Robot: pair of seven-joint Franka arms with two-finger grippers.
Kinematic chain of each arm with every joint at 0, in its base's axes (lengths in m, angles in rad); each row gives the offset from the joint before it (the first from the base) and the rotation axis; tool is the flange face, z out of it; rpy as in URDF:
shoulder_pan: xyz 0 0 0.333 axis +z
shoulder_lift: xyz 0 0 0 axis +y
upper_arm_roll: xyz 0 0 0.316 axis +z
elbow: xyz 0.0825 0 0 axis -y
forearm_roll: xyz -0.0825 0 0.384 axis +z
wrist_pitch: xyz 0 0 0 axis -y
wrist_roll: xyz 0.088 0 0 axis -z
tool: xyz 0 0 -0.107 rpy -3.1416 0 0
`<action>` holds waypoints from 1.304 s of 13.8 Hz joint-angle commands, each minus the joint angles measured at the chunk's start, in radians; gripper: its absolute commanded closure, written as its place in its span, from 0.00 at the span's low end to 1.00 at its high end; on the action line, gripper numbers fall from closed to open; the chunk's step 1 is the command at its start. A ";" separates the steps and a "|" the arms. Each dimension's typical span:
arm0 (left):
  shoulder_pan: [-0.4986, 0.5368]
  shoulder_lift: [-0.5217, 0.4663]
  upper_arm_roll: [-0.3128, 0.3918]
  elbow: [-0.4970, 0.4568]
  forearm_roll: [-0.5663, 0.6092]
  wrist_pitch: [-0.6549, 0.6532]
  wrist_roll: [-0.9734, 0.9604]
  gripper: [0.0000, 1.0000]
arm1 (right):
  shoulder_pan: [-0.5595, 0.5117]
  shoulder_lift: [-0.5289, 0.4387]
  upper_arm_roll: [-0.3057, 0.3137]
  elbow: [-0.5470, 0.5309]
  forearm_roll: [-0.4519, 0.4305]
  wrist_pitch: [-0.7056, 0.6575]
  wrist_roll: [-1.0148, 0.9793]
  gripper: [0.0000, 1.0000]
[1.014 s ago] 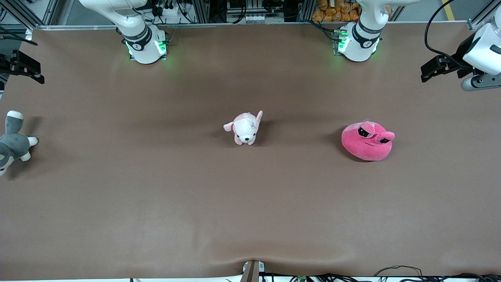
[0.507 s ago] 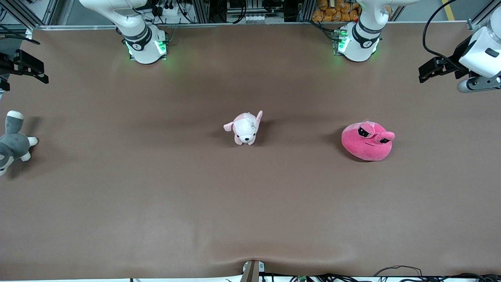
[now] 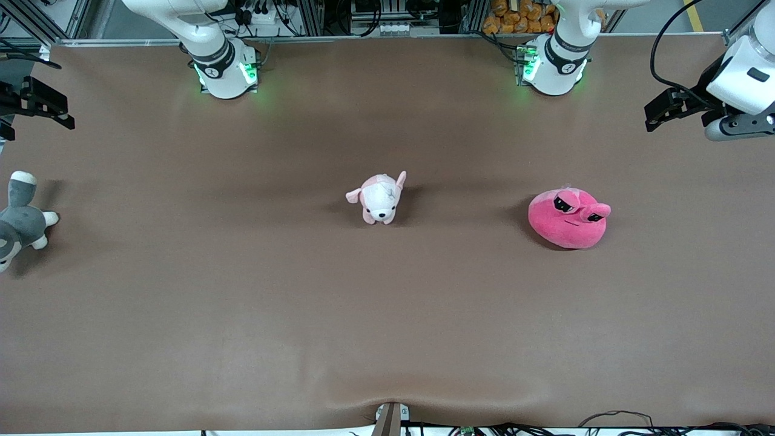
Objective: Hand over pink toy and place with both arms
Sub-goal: 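Move the left gripper from rest toward the pink plush toy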
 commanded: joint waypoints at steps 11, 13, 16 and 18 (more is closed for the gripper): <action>0.128 0.025 0.004 -0.219 -0.094 0.260 -0.373 0.00 | 0.049 0.019 0.003 0.024 0.013 0.003 0.439 0.00; 0.128 0.065 0.004 -0.227 -0.094 0.286 -0.533 0.00 | 0.039 0.022 0.002 0.024 0.018 0.009 0.437 0.00; 0.119 0.127 -0.001 -0.226 -0.094 0.335 -0.860 0.00 | 0.035 0.034 0.000 0.022 0.004 0.009 0.439 0.00; 0.117 0.169 -0.002 -0.227 -0.097 0.364 -0.985 0.00 | 0.029 0.053 -0.006 0.024 0.010 0.011 0.434 0.00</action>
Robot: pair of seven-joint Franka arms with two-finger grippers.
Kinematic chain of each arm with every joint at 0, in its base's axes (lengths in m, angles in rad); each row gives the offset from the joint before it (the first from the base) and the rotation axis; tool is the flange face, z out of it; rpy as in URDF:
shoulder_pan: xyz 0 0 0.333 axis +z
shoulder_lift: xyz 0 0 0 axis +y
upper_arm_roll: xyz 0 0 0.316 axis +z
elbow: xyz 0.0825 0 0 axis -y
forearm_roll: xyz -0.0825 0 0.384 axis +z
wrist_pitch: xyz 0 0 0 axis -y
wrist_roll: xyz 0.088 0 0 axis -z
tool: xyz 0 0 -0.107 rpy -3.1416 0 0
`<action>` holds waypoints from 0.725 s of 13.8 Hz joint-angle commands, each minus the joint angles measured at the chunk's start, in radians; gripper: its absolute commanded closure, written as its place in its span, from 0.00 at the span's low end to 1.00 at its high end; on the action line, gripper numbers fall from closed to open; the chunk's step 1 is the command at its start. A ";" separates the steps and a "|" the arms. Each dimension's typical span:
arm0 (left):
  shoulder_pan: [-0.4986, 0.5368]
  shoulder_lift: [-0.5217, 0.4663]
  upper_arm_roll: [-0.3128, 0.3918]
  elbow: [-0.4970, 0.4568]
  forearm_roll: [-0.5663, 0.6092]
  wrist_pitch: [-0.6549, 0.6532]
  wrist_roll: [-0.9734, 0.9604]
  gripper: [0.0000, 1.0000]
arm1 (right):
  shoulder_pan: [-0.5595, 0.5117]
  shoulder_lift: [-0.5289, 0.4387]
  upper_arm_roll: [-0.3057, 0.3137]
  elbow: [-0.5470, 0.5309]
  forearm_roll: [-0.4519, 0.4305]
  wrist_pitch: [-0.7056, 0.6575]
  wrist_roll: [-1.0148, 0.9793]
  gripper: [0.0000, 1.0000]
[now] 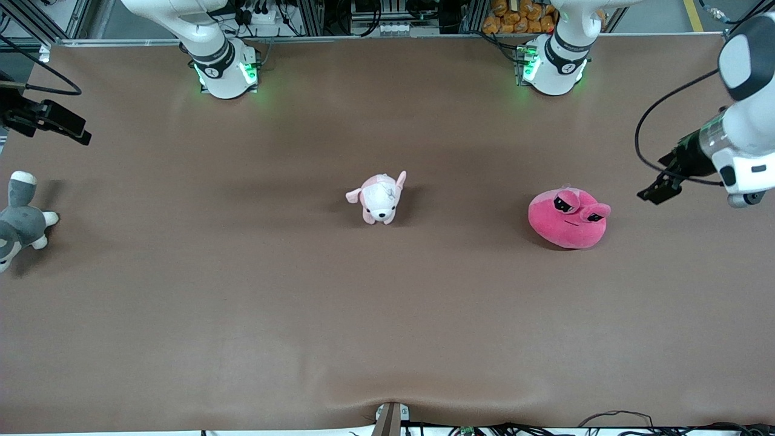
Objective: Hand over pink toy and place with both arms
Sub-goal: 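Lower the left gripper onto the pink plush and close on it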
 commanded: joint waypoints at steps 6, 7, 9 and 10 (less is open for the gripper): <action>0.011 0.153 -0.007 0.002 -0.160 0.103 -0.320 0.00 | -0.039 0.062 0.000 0.022 0.000 0.007 0.007 0.00; 0.011 0.162 -0.007 0.002 -0.164 0.104 -0.329 0.00 | -0.055 0.065 0.001 0.022 0.007 0.007 0.009 0.00; 0.014 0.184 -0.005 0.003 -0.199 0.104 -0.332 0.00 | -0.066 0.067 0.001 0.022 0.014 0.007 0.010 0.00; 0.014 0.190 -0.005 0.004 -0.214 0.104 -0.337 0.00 | -0.069 0.071 0.001 0.022 0.012 0.009 0.010 0.00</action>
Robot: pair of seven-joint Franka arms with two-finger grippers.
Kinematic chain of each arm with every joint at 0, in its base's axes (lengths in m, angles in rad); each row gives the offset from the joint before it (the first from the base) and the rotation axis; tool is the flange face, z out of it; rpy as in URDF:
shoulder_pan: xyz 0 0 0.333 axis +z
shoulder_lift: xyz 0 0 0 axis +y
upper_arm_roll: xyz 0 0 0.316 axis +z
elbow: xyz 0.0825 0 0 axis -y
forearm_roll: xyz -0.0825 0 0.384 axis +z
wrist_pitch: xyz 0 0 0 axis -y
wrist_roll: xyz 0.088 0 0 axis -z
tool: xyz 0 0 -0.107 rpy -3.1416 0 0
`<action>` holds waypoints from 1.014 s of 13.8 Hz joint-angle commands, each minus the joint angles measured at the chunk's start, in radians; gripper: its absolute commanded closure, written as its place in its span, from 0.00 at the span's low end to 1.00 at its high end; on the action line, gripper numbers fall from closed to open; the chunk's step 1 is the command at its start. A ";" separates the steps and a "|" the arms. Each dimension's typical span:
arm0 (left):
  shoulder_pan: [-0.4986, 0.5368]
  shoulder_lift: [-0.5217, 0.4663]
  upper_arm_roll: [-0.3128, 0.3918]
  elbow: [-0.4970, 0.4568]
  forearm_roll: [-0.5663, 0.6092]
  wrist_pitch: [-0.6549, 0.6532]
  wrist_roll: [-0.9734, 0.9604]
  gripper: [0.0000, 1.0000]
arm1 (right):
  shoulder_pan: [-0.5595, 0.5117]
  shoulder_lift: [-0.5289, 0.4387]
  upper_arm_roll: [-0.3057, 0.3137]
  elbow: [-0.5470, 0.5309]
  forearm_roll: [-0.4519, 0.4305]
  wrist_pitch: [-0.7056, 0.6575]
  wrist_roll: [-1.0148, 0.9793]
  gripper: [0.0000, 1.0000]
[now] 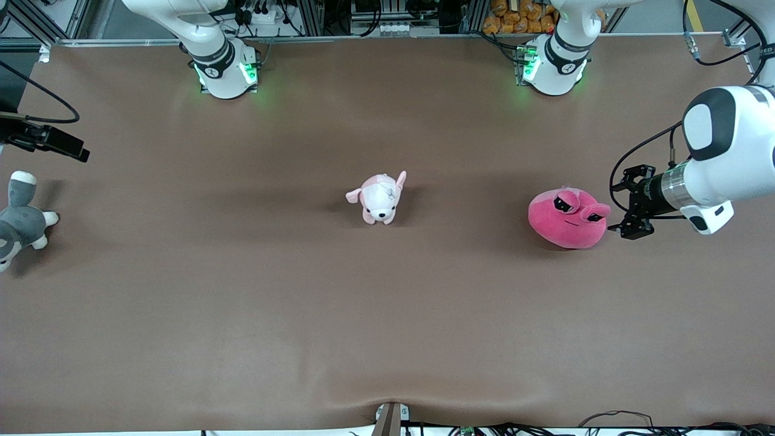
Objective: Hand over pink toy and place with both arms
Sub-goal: 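Lower the left gripper onto the pink plush and close on it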
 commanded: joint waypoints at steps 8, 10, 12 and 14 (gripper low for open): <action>0.014 0.058 -0.002 0.000 -0.037 0.001 -0.122 0.00 | -0.069 0.019 0.007 0.021 0.044 0.026 0.010 0.00; 0.014 0.067 -0.003 -0.014 -0.037 0.007 -0.122 0.00 | -0.061 0.017 0.009 0.021 0.045 0.020 0.012 0.00; 0.014 0.067 -0.003 -0.034 -0.037 0.024 -0.122 0.00 | -0.058 0.017 0.010 0.020 0.045 0.019 0.022 0.00; 0.014 0.067 -0.003 -0.043 -0.037 0.033 -0.122 0.00 | -0.056 0.017 0.012 0.020 0.045 0.017 0.021 0.00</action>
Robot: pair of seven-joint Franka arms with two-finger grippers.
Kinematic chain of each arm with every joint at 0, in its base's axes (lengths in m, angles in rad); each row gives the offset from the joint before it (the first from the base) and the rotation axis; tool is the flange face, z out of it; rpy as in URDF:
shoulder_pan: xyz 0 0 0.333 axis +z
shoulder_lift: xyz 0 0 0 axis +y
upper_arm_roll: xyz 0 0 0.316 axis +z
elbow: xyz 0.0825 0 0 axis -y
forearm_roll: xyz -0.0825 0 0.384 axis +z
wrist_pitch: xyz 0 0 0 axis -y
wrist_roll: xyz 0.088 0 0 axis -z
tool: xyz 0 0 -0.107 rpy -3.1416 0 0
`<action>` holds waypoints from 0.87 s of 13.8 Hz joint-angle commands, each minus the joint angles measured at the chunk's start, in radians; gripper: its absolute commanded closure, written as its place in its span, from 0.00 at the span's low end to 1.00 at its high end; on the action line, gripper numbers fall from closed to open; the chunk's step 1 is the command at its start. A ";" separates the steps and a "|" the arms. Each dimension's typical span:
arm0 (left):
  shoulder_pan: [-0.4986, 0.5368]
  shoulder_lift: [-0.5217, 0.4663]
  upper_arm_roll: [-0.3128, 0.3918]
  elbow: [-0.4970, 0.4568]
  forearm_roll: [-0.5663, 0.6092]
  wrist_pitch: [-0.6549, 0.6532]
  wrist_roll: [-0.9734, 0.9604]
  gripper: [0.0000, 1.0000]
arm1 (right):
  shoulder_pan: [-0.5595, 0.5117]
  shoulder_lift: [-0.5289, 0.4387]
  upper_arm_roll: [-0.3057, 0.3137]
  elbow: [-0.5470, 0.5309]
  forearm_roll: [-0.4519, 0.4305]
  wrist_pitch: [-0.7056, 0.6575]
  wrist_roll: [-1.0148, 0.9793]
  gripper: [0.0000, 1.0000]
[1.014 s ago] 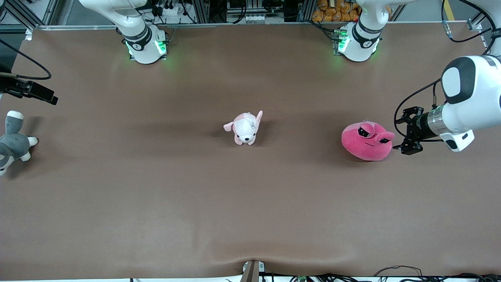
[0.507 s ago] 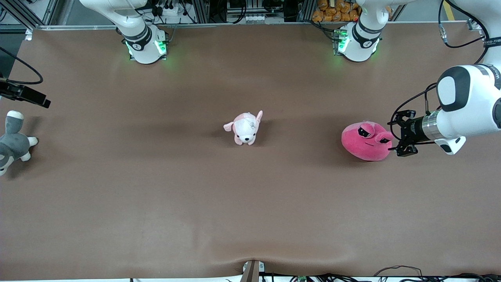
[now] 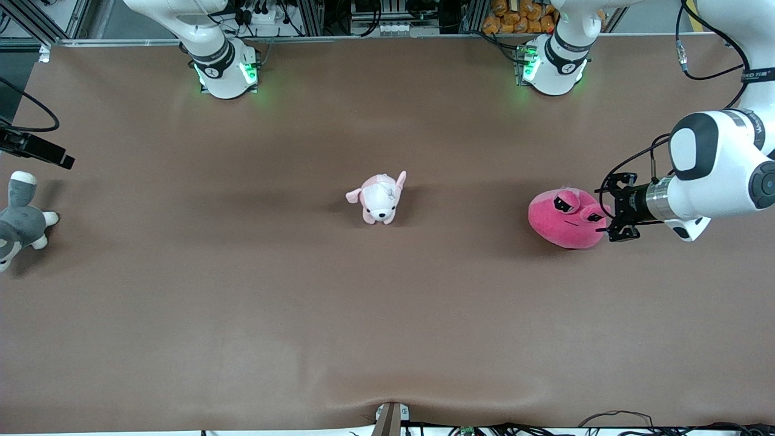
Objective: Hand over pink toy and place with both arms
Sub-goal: 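Lower the left gripper onto the pink plush and close on it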
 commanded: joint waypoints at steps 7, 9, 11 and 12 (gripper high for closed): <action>0.004 -0.007 -0.005 -0.040 -0.019 0.053 -0.011 0.60 | 0.000 0.010 0.009 0.025 0.016 -0.005 0.015 0.00; 0.004 -0.005 -0.005 -0.038 -0.019 0.053 -0.012 0.80 | -0.004 0.009 0.006 0.022 0.053 -0.015 0.025 0.00; 0.004 -0.013 -0.004 -0.023 -0.019 0.052 -0.012 0.99 | 0.002 0.009 0.009 0.019 0.061 -0.037 0.115 0.00; 0.004 -0.020 -0.005 -0.014 -0.019 0.047 -0.013 1.00 | 0.014 0.008 0.009 0.021 0.097 -0.046 0.178 0.00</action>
